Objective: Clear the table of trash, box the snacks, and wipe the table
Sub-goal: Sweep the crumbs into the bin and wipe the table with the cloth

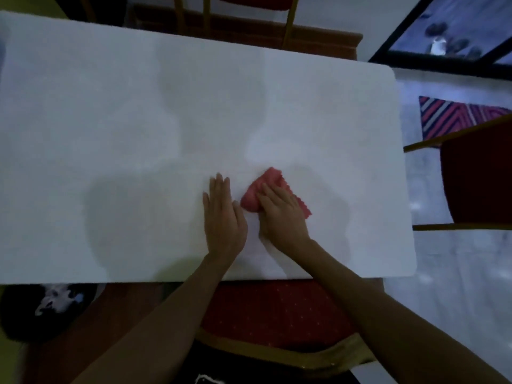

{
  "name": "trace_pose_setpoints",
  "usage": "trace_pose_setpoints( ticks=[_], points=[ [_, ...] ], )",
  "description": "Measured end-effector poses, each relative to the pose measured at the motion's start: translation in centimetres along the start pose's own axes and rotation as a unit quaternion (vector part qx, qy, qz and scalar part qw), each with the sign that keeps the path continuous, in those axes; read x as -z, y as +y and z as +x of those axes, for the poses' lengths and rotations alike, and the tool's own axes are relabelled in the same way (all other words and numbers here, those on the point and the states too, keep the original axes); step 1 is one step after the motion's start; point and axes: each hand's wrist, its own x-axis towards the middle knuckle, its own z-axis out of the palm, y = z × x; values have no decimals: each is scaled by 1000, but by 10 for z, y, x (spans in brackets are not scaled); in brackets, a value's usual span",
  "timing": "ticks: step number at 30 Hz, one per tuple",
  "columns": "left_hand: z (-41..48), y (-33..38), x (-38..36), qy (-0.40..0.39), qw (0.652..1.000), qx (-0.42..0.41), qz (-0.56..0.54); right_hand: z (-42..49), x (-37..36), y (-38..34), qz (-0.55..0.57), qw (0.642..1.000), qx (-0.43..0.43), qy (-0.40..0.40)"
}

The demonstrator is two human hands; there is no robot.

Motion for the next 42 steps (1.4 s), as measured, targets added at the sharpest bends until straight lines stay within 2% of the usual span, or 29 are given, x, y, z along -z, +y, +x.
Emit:
trace_pose_setpoints(
  ticks=[2, 3, 5, 7, 9, 11, 13, 15, 18, 19, 21, 24, 28, 30, 32, 36, 38, 42],
  points=[
    [-7, 9, -10, -52, 998, -41, 23, -18, 15, 23, -21, 1000, 11, -14],
    [-10, 11, -14, -80, 994, -62, 49, -26, 25, 40, -28, 999, -21, -23],
    [-14, 10, -21, -119, 981, -92, 124, -44, 42, 81, -12, 989, -145, -14],
    [-15, 9, -24, -138, 968, -103, 182, -69, 61, 123, 24, 958, -285, 0],
    [-16, 9, -25, -147, 960, -108, 212, -89, 71, 152, 72, 911, -405, 5],
    [-18, 11, -25, -150, 956, -109, 227, -90, 71, 155, 86, 871, -484, 13],
    [-18, 12, -25, -158, 954, -108, 232, -74, 64, 127, 89, 853, -514, -8],
    [-18, 12, -24, -169, 950, -105, 239, -56, 53, 80, 81, 881, -464, -40],
    [-17, 12, -22, -186, 948, -108, 235, -49, 35, 14, 83, 938, -324, -93],
    [-16, 11, -21, -195, 947, -113, 228, -53, 30, 6, 84, 949, -283, -109],
    [-13, 6, -18, -207, 942, -134, 226, -62, 37, 19, 84, 954, -257, -131],
    [-9, -6, -4, -232, 928, -179, 229, -82, 65, 79, 72, 933, -332, -123],
    [-9, -19, 16, -269, 917, -204, 213, -125, 90, 149, 32, 863, -499, -66],
    [-11, -22, 22, -265, 920, -204, 204, -131, 84, 157, 26, 833, -551, -47],
    [-16, -32, 28, -246, 930, -182, 203, -116, 68, 140, -6, 828, -557, -55],
    [-28, -68, 48, -187, 956, -110, 196, -57, 40, 49, -89, 868, -477, -103],
    [-33, -88, 62, -161, 963, -92, 196, -31, 26, -9, -70, 902, -411, -114],
    [-39, -122, 90, -113, 975, -37, 190, 6, -7, -125, 10, 968, -238, -85]
  ],
)
